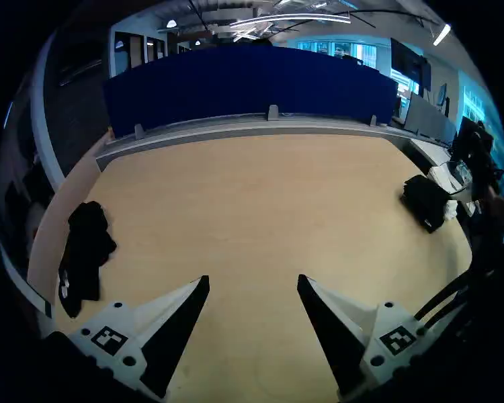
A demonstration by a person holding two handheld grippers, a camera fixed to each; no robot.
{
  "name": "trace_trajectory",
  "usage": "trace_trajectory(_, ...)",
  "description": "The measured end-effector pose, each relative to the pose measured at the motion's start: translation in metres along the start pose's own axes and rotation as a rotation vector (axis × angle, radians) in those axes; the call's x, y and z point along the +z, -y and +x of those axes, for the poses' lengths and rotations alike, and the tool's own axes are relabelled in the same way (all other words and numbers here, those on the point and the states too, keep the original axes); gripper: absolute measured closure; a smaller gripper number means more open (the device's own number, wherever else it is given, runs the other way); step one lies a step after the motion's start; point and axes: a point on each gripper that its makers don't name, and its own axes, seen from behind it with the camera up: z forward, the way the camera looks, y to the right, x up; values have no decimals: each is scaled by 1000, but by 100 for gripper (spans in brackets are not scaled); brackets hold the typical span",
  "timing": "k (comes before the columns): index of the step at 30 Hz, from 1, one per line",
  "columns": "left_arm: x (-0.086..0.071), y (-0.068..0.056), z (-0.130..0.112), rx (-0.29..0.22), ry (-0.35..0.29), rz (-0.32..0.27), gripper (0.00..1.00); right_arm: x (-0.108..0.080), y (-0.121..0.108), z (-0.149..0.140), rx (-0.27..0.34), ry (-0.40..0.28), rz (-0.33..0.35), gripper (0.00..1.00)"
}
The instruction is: Fold towel
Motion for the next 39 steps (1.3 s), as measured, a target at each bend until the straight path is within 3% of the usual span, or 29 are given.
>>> trace_trajectory(12,-3,4,-4,5,10,14,3,33,5,-45,84,102,-21,98)
trace_trajectory(18,-1,4,-4,11,14,15,3,43,6,-48,114,116,-32,97)
trace_trajectory(28,-1,4,-2,9,13,12,3,38,6,-42,98,87,-43,96)
trace_trajectory(35,1,2,0,14,11,8,2,28,3,-44,78,68,-52,84)
trace_trajectory(39,1,0,0,17,10,4,3,25,2,-46,80,58,-56,72)
